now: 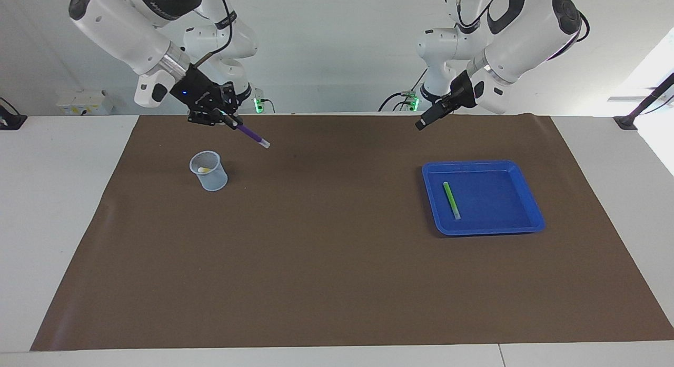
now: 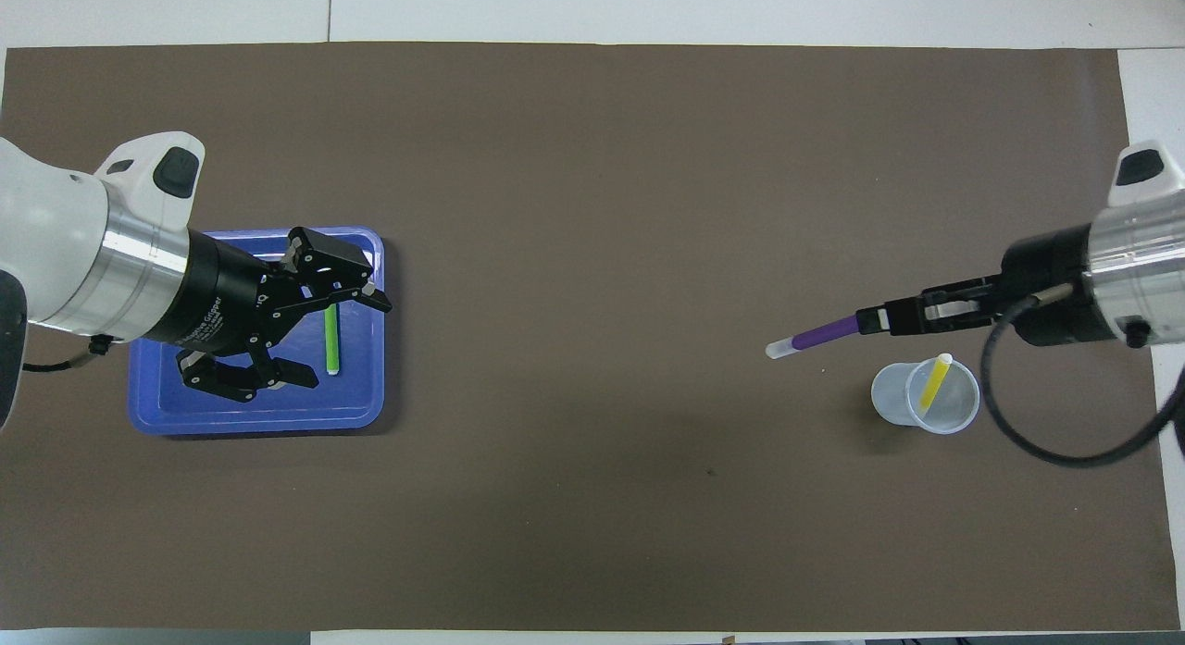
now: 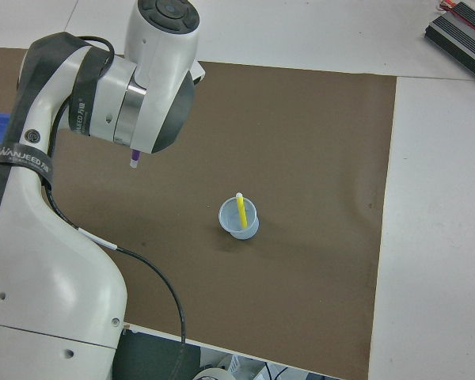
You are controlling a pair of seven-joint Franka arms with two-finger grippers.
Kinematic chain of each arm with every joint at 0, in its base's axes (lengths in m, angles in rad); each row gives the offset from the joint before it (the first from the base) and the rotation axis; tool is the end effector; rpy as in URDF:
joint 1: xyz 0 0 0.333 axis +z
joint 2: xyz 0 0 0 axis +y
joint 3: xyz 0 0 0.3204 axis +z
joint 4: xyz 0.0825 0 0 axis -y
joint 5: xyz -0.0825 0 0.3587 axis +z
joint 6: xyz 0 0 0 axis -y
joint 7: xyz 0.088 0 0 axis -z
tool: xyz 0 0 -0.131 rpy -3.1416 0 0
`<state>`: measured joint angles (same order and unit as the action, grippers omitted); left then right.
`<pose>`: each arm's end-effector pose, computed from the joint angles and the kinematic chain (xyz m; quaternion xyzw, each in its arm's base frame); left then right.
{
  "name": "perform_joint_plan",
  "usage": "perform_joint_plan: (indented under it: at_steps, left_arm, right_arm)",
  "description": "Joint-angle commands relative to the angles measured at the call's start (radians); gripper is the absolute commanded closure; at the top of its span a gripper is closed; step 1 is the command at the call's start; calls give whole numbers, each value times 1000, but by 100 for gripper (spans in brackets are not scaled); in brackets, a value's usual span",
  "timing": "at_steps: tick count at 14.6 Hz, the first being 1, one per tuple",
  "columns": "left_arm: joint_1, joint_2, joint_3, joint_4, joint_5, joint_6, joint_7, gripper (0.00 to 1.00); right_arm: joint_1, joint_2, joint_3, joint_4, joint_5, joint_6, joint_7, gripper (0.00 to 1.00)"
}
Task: Right arm passes pens to left for tray arrangement
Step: 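Bring the purple pen to the left gripper and grasp it there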
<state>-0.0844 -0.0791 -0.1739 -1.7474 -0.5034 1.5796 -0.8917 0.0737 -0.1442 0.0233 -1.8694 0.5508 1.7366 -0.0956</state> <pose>0.4665 -0.1915 0.5824 0.9166 0.3151 -0.1680 0.1796 0.4866 0.1083 0.5748 -0.9625 -0.0493 -0.0054 0.2668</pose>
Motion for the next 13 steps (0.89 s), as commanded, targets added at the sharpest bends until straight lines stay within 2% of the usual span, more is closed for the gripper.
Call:
perform_joint_plan:
  at_steps: [1,5,7,10,13]
  left_arm:
    - [11,-1,-24,32,-87,-10,-209,0]
    - [8,-2,-97,52,-129,92,-589,0]
    - [2,-13,-117,40,-132,115,-706,0]
    - [-5,-76,-125,-93,-196,201,-757,0]
    - [5,-152,-125,-252,-312,371,-739,0]
  right_arm:
    - [131,-9,3,-46,66,174,326,96]
    - [319,-25,3,-115,74,453,704,96]
    - [385,-25,3,-137,74,578,860,96]
    - [466,-23,3,-162,74,711,1049,96]
    - [514,-29,3,-178,74,741,1093,96]
